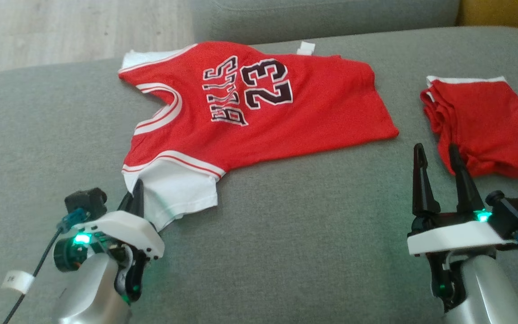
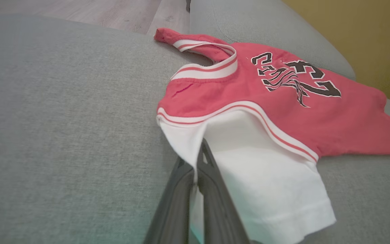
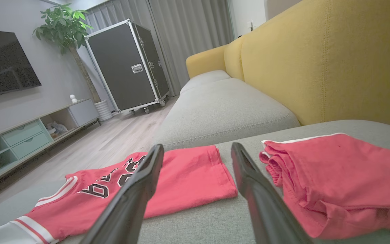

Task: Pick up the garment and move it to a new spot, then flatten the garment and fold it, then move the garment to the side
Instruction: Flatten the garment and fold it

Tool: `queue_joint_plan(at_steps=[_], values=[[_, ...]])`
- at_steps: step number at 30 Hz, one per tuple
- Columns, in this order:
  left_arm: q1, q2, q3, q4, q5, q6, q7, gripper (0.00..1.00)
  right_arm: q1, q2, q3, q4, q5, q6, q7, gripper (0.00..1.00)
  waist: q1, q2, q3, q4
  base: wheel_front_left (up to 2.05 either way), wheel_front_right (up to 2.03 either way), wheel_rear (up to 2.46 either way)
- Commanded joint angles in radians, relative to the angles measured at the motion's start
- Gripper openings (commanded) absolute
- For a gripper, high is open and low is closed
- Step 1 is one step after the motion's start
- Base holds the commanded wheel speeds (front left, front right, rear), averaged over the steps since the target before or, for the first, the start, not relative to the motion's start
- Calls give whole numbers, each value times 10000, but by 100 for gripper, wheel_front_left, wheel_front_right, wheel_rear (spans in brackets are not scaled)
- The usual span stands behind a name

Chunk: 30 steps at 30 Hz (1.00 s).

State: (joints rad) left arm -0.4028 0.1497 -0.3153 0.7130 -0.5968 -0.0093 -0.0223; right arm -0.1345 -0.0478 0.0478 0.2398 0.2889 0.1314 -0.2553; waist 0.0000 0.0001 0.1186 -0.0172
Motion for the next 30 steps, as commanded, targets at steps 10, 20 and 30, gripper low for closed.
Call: queue_joint_plan(at_steps=[10, 20, 30], values=[[211, 703, 106, -321, 236, 15, 147, 0, -245, -24, 156, 244, 8, -7, -65, 100, 0, -1, -466, 510, 0, 0, 0], [329, 304, 265, -1351, 292, 243, -1540, 100, -239, -24, -42, -51, -27, -7, -65, 100, 0, -1, -843, 722, 0, 0, 0], [1658, 532, 32, -3425, 1627, 906, -2364, 100, 174, -24, -254, -574, -166, -7, -65, 100, 0, -1, -970, 1020, 0, 0, 0]])
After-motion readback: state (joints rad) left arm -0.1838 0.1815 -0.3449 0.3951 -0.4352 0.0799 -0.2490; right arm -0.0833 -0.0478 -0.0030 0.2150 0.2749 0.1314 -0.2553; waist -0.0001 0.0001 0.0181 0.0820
